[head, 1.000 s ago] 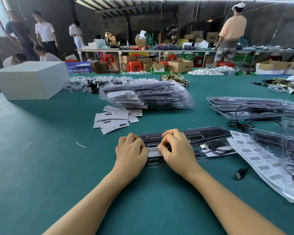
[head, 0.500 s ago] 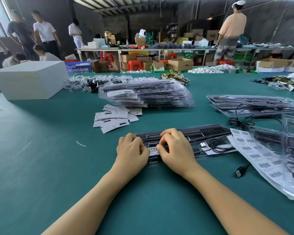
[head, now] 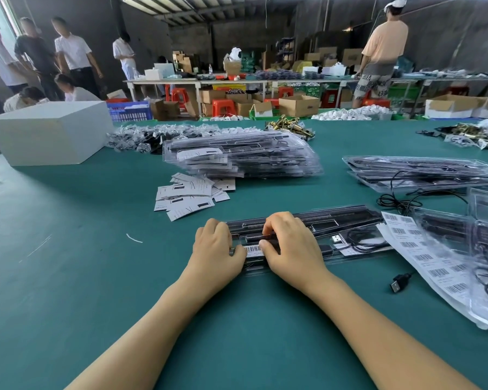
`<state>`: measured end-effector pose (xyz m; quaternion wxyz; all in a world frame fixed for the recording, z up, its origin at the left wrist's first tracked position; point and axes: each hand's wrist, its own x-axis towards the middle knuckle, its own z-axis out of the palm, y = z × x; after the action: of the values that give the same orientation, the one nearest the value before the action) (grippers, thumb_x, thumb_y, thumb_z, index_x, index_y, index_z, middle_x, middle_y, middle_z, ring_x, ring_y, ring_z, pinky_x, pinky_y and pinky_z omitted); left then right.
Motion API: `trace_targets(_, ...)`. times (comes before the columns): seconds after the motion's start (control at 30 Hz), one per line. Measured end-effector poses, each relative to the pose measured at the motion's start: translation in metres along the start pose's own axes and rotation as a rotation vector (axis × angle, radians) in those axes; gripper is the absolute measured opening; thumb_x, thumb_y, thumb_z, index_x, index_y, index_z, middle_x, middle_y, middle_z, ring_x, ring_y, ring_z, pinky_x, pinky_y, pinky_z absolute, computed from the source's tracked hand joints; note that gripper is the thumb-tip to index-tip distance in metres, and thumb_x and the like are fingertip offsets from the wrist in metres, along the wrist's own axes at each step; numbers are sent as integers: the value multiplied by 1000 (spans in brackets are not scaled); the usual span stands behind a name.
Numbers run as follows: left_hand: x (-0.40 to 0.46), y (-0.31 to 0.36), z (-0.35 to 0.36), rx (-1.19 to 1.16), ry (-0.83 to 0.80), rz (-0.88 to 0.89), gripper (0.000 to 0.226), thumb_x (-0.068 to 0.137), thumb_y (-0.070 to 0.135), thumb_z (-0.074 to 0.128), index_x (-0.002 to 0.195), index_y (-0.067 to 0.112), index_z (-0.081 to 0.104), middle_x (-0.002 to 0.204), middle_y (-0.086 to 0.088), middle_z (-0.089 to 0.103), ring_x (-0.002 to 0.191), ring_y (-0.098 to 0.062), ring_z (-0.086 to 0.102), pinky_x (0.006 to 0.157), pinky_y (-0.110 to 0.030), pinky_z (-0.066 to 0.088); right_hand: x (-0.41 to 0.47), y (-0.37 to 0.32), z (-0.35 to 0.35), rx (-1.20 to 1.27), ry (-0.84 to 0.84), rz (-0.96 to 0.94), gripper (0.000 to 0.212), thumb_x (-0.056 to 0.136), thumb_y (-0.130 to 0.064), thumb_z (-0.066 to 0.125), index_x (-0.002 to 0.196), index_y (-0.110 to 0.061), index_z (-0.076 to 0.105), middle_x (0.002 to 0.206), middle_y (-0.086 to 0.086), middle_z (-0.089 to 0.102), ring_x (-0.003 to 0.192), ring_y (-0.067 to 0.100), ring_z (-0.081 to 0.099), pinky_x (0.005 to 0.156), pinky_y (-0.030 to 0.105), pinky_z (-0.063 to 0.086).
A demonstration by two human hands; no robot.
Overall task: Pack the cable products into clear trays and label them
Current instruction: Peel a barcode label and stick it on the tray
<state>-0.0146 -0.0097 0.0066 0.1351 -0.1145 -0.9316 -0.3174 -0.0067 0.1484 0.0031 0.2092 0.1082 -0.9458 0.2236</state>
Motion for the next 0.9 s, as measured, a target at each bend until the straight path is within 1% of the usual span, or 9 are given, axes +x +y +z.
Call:
trace_targets(0.1,0,-5,1,-29,0,-14,13,88,7,50,81,8,38,97,-8,43,94,-27,37,82,-32,30,1,2,1,9,-3,46,22,91,-23,54,111,-13,56,115,1,52,104,21,51,86,32,40)
trace_targets(0.17,1,-6,5,-17,19,-25,12,91,11,48,83,10,39,97,-6,42,96,-28,38,87,-35,32,1,1,4,-39,-4,50,33,92,-37,53,115,-13,56,119,3,51,108,23,50,89,34,38)
trace_targets(0.23,2,-9,10,29,44,-47,18,95,26,48,86,13,40,100,-2,39,100,-27,36,90,-34,30,1,0,8,-133,-36,63,49,89,-55,48,120,-17,52,126,2,47,112,23,46,92,36,35)
trace_targets(0.3,4,-13,15,105,90,-69,24,95,40,46,95,17,43,113,0,35,112,-22,28,95,-33,24,1,-1,11,-196,-43,82,58,87,-64,43,123,-19,50,132,2,43,117,24,43,95,36,32)
trace_targets(0.4,4,-18,20,187,96,-94,35,94,49,37,118,24,43,138,0,24,127,-11,9,107,-38,12,2,-1,13,-238,-45,97,64,86,-67,39,127,-19,48,134,3,42,122,24,39,98,37,30)
trace_targets(0.5,5,-18,21,254,-45,-99,50,95,54,26,140,30,29,155,-1,9,142,-14,-6,115,-45,2,3,0,13,-245,-57,95,59,88,-62,41,128,-20,48,134,2,44,123,24,39,99,37,30)
trace_targets(0.6,6,-19,18,288,-149,-123,53,96,56,23,144,36,25,160,1,-2,145,-19,-17,116,-48,-4,4,0,11,-208,-51,107,48,91,-52,46,126,-20,49,131,1,47,120,23,41,98,36,32)
trace_targets(0.8,6,-14,15,206,-119,-180,41,100,41,25,141,38,32,159,-7,12,146,-26,-9,117,-47,-2,5,1,10,-159,-39,113,32,96,-30,44,124,-17,52,125,2,51,114,23,44,96,34,36)
trace_targets(0.9,5,-11,14,214,-77,-212,42,101,36,28,142,31,32,158,-12,10,146,-29,-4,118,-48,3,5,1,10,-160,-45,109,30,96,-26,43,123,-16,52,124,2,51,114,23,44,95,35,36)
